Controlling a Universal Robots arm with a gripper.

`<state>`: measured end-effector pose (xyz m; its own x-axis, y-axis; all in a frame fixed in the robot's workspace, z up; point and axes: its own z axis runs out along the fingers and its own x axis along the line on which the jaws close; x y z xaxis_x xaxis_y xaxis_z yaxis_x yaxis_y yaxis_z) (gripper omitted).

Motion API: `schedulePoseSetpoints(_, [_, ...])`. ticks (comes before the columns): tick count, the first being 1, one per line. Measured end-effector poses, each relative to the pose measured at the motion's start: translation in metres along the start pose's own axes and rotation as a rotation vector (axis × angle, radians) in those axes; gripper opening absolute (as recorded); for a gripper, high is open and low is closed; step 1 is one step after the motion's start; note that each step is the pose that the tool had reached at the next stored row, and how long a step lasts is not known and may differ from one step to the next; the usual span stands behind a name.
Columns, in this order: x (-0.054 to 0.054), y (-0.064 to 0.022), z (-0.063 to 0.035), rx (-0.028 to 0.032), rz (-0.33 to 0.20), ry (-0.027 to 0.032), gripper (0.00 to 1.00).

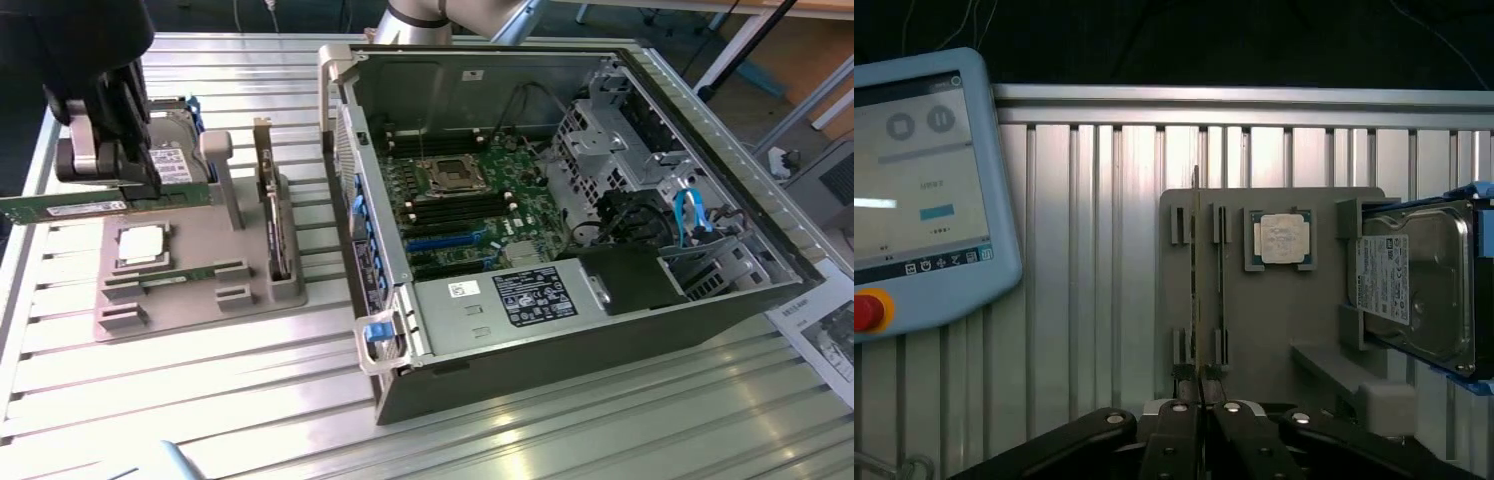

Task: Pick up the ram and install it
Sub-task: 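Pick up the ram and move it above insertion slot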

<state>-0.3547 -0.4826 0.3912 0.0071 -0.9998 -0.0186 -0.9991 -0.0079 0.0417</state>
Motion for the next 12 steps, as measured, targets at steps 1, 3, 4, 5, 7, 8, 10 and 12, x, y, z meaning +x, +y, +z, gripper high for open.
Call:
schedulePoseSetpoints(1, [0.0000,0.0001,-0.0020,0.0000,0.000,-0.0001,0.12])
schedulePoseSetpoints(3, [-0.0001,0.0002,-0.0060,-0.0001,0.000,0.0001,0.12])
schedulePoseSetpoints(4, [-0.0001,0.0004,-0.0071,0.0002,0.000,-0.0002,0.12])
schedulePoseSetpoints(5, [-0.0001,0.0003,-0.0072,0.0002,0.000,-0.0002,0.12])
schedulePoseSetpoints(7, [-0.0001,0.0003,-0.0073,0.0000,0.000,0.0000,0.12])
schedulePoseSetpoints(8, [-0.0001,0.0003,-0.0074,0.0000,0.000,0.0001,0.12])
schedulePoseSetpoints(10, [-0.0002,0.0003,-0.0073,0.0000,0.000,0.0000,0.12])
schedulePoseSetpoints(12, [-0.0001,0.0003,-0.0073,0.0000,0.000,0.0000,0.12])
